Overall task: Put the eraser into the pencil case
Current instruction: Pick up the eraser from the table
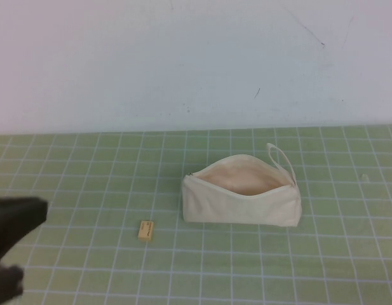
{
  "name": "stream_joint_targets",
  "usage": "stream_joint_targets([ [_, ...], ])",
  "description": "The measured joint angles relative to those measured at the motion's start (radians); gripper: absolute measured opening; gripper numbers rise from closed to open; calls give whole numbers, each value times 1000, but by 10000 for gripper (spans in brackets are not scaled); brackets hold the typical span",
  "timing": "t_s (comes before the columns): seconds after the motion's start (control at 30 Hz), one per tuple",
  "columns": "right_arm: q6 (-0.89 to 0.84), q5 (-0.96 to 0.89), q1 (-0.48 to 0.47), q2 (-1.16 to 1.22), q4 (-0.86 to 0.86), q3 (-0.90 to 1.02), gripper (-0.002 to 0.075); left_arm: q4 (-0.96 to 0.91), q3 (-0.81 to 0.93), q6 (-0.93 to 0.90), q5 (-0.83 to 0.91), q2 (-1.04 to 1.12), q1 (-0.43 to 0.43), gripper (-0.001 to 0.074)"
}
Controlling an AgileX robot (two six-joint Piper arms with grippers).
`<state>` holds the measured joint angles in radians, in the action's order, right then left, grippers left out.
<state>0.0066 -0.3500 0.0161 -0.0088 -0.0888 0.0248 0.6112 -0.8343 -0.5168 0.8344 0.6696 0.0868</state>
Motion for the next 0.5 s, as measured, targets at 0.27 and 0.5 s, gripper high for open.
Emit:
stream_joint_targets([
  [0.27, 0, 0, 0, 0, 0, 0, -1, -165, -240, -134, 125, 390, 0, -1],
  [0.5, 0, 0, 0, 0, 0, 0, -1, -345, -416, -112, 242, 701, 85, -1],
])
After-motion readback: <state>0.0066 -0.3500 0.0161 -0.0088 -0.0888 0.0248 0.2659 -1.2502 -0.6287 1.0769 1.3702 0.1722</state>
